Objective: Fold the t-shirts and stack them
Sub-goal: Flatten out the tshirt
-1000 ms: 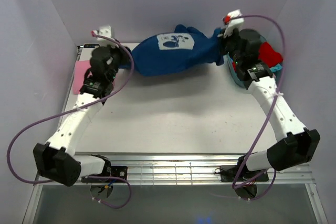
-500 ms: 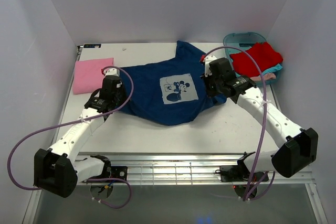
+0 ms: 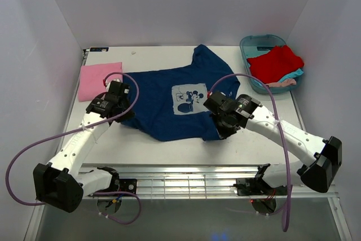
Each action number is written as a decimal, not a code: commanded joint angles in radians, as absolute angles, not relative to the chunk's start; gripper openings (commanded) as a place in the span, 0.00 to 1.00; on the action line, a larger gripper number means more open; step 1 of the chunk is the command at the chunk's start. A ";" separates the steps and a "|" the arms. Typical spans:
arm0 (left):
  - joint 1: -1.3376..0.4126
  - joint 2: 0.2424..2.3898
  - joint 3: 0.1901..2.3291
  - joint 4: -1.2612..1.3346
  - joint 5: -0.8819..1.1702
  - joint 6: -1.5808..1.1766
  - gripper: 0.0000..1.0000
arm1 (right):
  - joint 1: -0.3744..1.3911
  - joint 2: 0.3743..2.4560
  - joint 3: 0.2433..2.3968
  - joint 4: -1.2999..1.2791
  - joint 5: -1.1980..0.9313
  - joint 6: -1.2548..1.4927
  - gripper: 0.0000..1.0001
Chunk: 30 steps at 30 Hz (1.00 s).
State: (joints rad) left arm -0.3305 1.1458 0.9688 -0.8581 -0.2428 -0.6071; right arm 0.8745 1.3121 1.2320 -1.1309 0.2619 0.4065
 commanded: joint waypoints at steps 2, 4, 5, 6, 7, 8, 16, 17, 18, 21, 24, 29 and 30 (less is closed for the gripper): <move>-0.334 1.115 1.038 -0.998 -0.290 -0.655 0.41 | 0.942 1.229 1.175 -1.308 0.258 0.630 0.08; -0.334 1.089 1.055 -1.006 -0.320 -0.666 0.45 | 0.962 1.183 1.149 -1.307 0.258 0.715 0.08; -0.334 1.082 1.058 -1.009 -0.333 -0.669 0.47 | 0.963 1.169 1.138 -1.307 0.262 0.735 0.08; -0.334 1.071 1.069 -1.011 -0.347 -0.672 0.47 | 0.963 1.157 1.117 -1.308 0.265 0.753 0.08; -0.334 1.066 1.075 -1.009 -0.368 -0.676 0.47 | 0.963 1.128 1.106 -1.308 0.279 0.785 0.08; -0.334 1.063 1.080 -1.008 -0.379 -0.681 0.47 | 0.963 1.114 1.094 -1.307 0.285 0.801 0.08; -0.334 1.040 1.077 -1.026 -0.403 -0.706 0.58 | 0.968 1.006 0.945 -1.307 0.270 0.896 0.48; -0.336 1.032 1.072 -1.005 -0.394 -0.709 0.58 | 0.971 0.997 0.949 -1.308 0.276 0.908 0.51; -0.336 1.034 1.071 -0.991 -0.384 -0.707 0.58 | 0.977 0.989 0.957 -1.293 0.284 0.908 0.54; -0.344 1.042 1.051 -0.888 -0.292 -0.707 0.53 | 0.977 0.963 0.985 -1.199 0.319 0.859 0.61; -0.388 1.083 0.996 -0.741 -0.206 -0.713 0.36 | 0.977 0.971 0.942 -1.073 0.316 0.775 0.61; -0.538 1.227 0.962 -0.577 -0.225 -0.712 0.25 | 0.977 1.051 0.807 -0.749 0.295 0.680 0.58; -0.554 1.277 0.963 -0.565 -0.225 -0.709 0.27 | 0.976 1.081 0.769 -0.706 0.301 0.667 0.57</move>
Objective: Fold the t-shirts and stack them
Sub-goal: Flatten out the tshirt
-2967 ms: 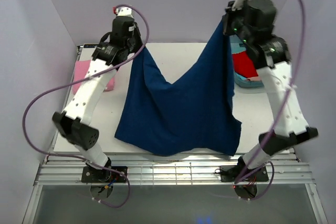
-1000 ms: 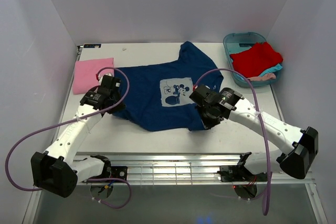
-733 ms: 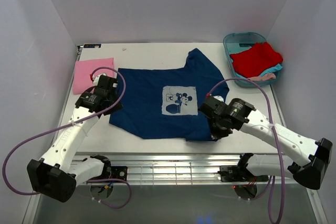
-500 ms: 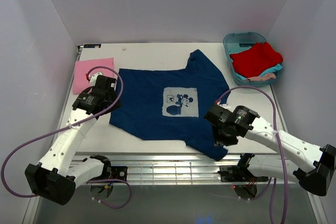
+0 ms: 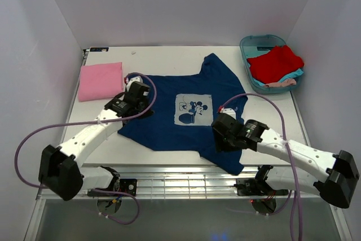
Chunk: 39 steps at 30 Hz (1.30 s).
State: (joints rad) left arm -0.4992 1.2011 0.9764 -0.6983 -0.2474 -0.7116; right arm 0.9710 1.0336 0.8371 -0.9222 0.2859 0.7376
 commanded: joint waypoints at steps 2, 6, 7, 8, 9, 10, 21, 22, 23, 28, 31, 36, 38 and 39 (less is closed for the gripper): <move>-0.575 1.318 0.963 -0.526 -0.221 -0.707 0.40 | 0.971 1.120 0.747 -0.591 0.313 0.624 0.56; -0.584 1.377 0.957 -0.494 -0.229 -0.696 0.50 | 0.936 1.228 0.739 -0.442 0.304 0.558 0.50; -0.584 1.390 0.959 -0.495 -0.235 -0.692 0.51 | 0.931 1.245 0.744 -0.425 0.305 0.549 0.49; -0.584 1.403 0.959 -0.502 -0.248 -0.689 0.52 | 0.927 1.261 0.750 -0.408 0.310 0.537 0.49; -0.584 1.407 0.956 -0.505 -0.255 -0.687 0.52 | 0.922 1.290 0.755 -0.397 0.311 0.528 0.49; -0.584 1.410 0.948 -0.509 -0.258 -0.687 0.52 | 0.920 1.302 0.764 -0.391 0.314 0.522 0.49; -0.584 1.425 0.851 -0.594 -0.252 -0.719 0.52 | 0.908 1.350 0.746 -0.393 0.308 0.528 0.45; -0.584 1.421 0.844 -0.607 -0.250 -0.726 0.52 | 0.908 1.345 0.742 -0.405 0.310 0.531 0.44; -0.584 1.411 0.838 -0.636 -0.252 -0.739 0.52 | 0.908 1.339 0.744 -0.410 0.313 0.534 0.44; -0.584 1.316 0.776 -0.730 -0.275 -0.778 0.52 | 0.908 1.310 0.738 -0.420 0.314 0.546 0.44; -0.584 1.276 0.727 -0.793 -0.279 -0.808 0.52 | 0.908 1.308 0.739 -0.420 0.316 0.548 0.44; -0.603 1.166 0.744 -0.916 -0.294 -0.931 0.52 | 0.908 1.305 0.733 -0.423 0.311 0.552 0.43; -0.606 1.129 0.759 -0.963 -0.302 -0.953 0.52 | 0.908 1.301 0.723 -0.420 0.308 0.555 0.43; -0.607 1.096 0.761 -0.968 -0.301 -0.956 0.52 | 0.908 1.293 0.718 -0.417 0.308 0.560 0.43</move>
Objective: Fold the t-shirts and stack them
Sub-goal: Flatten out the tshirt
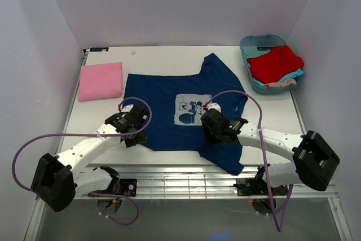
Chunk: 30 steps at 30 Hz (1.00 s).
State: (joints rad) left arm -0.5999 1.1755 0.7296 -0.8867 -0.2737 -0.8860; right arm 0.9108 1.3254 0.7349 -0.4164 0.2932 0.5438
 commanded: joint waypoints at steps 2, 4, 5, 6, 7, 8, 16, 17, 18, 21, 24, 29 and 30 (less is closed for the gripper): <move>-0.607 1.069 0.750 -0.933 -0.310 -0.940 0.52 | 0.908 1.286 0.707 -0.413 0.313 0.563 0.43; -0.607 1.048 0.746 -0.878 -0.327 -0.890 0.52 | 0.910 1.282 0.706 -0.411 0.314 0.561 0.43; -0.607 1.048 0.747 -0.835 -0.339 -0.858 0.52 | 0.910 1.282 0.706 -0.413 0.314 0.560 0.43; -0.607 1.051 0.753 -0.818 -0.380 -0.844 0.52 | 0.908 1.285 0.706 -0.413 0.313 0.560 0.42; -0.607 1.064 0.758 -0.802 -0.403 -0.833 0.53 | 0.908 1.285 0.704 -0.411 0.311 0.557 0.42; -0.607 1.077 0.761 -0.775 -0.429 -0.819 0.53 | 0.908 1.287 0.706 -0.411 0.310 0.557 0.42; -0.600 1.321 0.788 -0.695 -0.638 -0.808 0.53 | 0.910 1.275 0.707 -0.407 0.302 0.566 0.42; -0.595 1.359 0.787 -0.666 -0.661 -0.802 0.53 | 0.910 1.273 0.704 -0.405 0.302 0.566 0.42; -0.591 1.370 0.785 -0.646 -0.663 -0.796 0.53 | 0.908 1.272 0.704 -0.405 0.301 0.568 0.42; -0.571 1.374 0.772 -0.563 -0.658 -0.764 0.53 | 0.908 1.273 0.706 -0.405 0.299 0.568 0.41; -0.534 1.379 0.769 -0.522 -0.657 -0.741 0.52 | 0.908 1.275 0.703 -0.400 0.295 0.569 0.42; -0.502 1.379 0.755 -0.434 -0.632 -0.692 0.52 | 0.908 1.293 0.704 -0.391 0.287 0.568 0.41; -0.479 1.387 0.759 -0.434 -0.623 -0.690 0.52 | 0.910 1.296 0.706 -0.391 0.287 0.566 0.41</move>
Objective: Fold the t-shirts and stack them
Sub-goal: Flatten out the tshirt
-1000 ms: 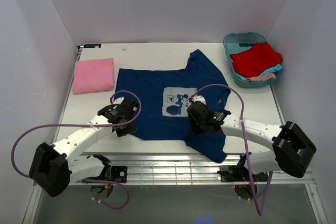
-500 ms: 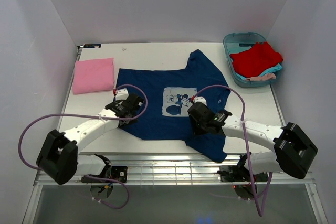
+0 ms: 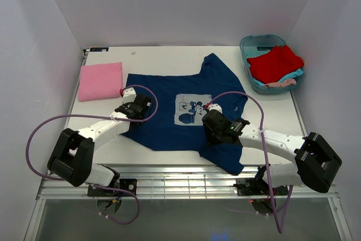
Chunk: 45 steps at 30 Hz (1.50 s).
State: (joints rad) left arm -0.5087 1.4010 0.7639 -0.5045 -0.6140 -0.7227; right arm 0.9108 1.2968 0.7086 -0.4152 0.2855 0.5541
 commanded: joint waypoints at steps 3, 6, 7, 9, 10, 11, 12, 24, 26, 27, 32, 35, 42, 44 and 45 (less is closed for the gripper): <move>-0.459 1.420 0.761 -0.423 -0.578 -0.689 0.52 | 0.908 1.302 0.710 -0.391 0.287 0.565 0.41; -0.453 1.446 0.761 -0.420 -0.555 -0.687 0.52 | 0.908 1.305 0.718 -0.393 0.288 0.561 0.41; -0.453 1.451 0.759 -0.425 -0.555 -0.687 0.52 | 0.908 1.307 0.718 -0.393 0.288 0.561 0.41; -0.449 1.460 0.761 -0.434 -0.549 -0.692 0.52 | 0.910 1.310 0.718 -0.393 0.287 0.561 0.41; -0.449 1.463 0.762 -0.437 -0.545 -0.692 0.52 | 0.908 1.312 0.718 -0.393 0.285 0.561 0.41; -0.449 1.469 0.764 -0.442 -0.542 -0.693 0.52 | 0.908 1.312 0.716 -0.391 0.285 0.561 0.41; -0.449 1.482 0.765 -0.446 -0.540 -0.696 0.52 | 0.908 1.312 0.715 -0.391 0.284 0.561 0.41; -0.446 1.497 0.785 -0.517 -0.569 -0.733 0.48 | 0.910 1.302 0.693 -0.385 0.285 0.569 0.40; -0.446 1.479 0.787 -0.538 -0.586 -0.744 0.43 | 0.910 1.304 0.695 -0.385 0.285 0.568 0.40; -0.446 1.470 0.787 -0.545 -0.591 -0.750 0.42 | 0.908 1.305 0.695 -0.384 0.287 0.566 0.40; -0.446 1.427 0.790 -0.586 -0.604 -0.762 0.42 | 0.908 1.321 0.699 -0.374 0.276 0.560 0.40; -0.446 1.399 0.779 -0.601 -0.610 -0.772 0.35 | 0.908 1.331 0.699 -0.367 0.270 0.557 0.40; -0.446 1.371 0.776 -0.701 -0.634 -0.836 0.00 | 0.908 1.351 0.713 -0.356 0.261 0.542 0.39; -0.446 1.350 0.762 -0.735 -0.632 -0.866 0.00 | 0.908 1.361 0.716 -0.350 0.261 0.534 0.39; -0.446 1.342 0.758 -0.742 -0.629 -0.876 0.00 | 0.908 1.364 0.718 -0.347 0.256 0.534 0.39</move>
State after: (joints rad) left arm -0.4534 1.4067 0.7654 -0.6819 -0.6029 -0.8188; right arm 0.9108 1.3476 0.7029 -0.3832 0.2619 0.5442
